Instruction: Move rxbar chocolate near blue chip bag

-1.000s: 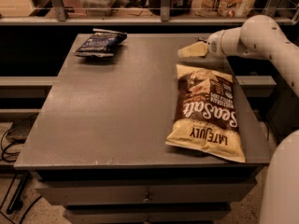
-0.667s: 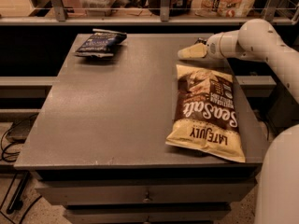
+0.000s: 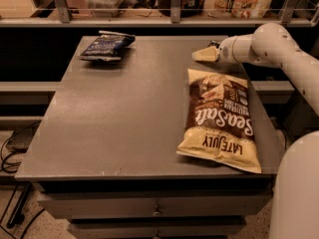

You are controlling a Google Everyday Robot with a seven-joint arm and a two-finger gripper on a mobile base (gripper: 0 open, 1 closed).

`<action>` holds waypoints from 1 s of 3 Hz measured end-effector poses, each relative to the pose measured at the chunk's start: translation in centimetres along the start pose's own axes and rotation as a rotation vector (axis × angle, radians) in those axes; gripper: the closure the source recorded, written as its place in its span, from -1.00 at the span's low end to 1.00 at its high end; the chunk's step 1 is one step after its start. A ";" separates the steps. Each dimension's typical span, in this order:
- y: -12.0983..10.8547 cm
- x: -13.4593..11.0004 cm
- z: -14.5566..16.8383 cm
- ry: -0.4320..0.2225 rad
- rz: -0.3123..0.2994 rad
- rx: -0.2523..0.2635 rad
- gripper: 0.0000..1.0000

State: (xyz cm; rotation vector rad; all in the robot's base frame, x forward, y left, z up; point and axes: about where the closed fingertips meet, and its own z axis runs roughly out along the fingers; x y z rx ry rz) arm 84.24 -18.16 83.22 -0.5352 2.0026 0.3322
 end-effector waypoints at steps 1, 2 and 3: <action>1.0 -1.0 -0.1 -0.010 -0.031 -0.006 0.26; 3.3 -3.0 0.1 -0.039 -0.087 -0.047 0.88; 4.9 -4.3 0.5 -0.055 -0.121 -0.091 1.00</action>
Offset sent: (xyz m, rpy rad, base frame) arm -0.0076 0.0449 0.0458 -0.0437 -0.1018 0.1100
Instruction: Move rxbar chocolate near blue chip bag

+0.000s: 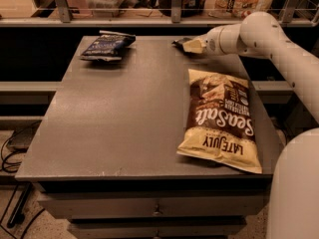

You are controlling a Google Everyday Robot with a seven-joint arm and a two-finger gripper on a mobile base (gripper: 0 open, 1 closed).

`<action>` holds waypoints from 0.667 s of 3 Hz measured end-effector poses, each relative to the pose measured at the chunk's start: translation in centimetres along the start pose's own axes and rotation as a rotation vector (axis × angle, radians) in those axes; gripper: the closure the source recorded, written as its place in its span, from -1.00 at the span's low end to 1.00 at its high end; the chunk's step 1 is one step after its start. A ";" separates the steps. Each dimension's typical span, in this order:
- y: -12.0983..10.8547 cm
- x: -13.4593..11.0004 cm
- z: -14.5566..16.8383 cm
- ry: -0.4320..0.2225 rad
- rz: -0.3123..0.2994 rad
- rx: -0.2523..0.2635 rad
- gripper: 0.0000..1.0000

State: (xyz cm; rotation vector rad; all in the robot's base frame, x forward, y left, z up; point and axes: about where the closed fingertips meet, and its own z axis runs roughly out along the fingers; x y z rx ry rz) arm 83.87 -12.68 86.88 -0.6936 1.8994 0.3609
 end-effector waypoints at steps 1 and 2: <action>2.7 -2.4 1.6 -0.024 -0.047 -0.087 1.00; 6.2 -4.5 3.2 -0.029 -0.094 -0.179 1.00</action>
Offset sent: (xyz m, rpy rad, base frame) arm -0.0062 0.1270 0.0420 -0.0061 -0.0265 0.3307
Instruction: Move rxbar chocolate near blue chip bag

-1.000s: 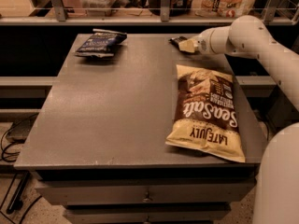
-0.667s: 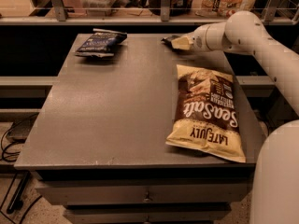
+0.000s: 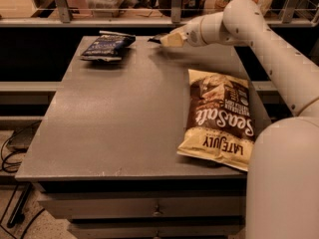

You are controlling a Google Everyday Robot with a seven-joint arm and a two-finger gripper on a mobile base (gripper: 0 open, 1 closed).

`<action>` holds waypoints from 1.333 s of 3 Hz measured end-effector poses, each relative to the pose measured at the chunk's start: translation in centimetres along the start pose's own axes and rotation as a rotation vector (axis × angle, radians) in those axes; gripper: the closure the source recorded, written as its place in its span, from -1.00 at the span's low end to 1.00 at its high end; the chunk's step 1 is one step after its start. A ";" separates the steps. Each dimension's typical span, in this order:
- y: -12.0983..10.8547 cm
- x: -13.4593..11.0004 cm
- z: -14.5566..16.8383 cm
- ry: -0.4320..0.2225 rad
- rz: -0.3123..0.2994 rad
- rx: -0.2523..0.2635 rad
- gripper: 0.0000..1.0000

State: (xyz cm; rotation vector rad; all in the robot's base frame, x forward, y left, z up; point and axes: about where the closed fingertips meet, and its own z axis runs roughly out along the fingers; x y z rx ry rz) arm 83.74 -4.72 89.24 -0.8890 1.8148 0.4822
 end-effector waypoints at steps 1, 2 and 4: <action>4.6 -1.8 3.1 0.024 -0.040 -0.100 0.96; 7.5 -1.8 4.8 0.054 -0.049 -0.151 0.52; 10.4 -0.5 7.3 0.137 -0.057 -0.139 -0.41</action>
Offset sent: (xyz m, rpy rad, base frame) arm -0.0384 0.1180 -0.0139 -0.0608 0.0876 0.2020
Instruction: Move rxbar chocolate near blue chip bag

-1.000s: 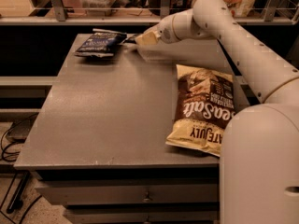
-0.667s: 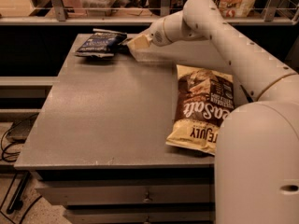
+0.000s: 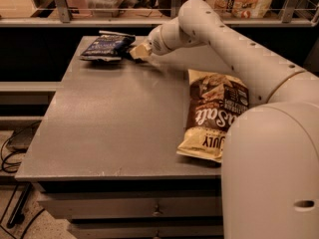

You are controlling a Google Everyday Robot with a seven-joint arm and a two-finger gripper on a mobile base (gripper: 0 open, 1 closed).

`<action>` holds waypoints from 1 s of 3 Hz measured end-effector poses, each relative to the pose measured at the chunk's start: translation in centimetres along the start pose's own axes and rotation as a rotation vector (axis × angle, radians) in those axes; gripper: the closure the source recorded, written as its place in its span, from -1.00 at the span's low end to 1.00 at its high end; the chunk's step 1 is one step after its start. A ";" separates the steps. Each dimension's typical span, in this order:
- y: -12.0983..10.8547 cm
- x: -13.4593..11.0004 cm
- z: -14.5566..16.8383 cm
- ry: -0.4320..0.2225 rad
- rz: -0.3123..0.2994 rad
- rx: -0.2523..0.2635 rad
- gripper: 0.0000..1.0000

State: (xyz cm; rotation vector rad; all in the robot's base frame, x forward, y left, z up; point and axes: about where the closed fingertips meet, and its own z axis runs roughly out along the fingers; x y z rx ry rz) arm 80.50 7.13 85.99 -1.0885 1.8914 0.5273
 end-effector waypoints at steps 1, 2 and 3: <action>0.2 0.1 0.3 0.001 0.001 -0.006 -0.88; 0.3 0.2 0.5 0.002 0.001 -0.009 -1.00; 0.3 0.2 0.5 0.002 0.001 -0.010 -1.00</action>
Offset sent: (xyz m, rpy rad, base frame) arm -0.0004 0.0020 -0.0023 0.0008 0.0039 0.0038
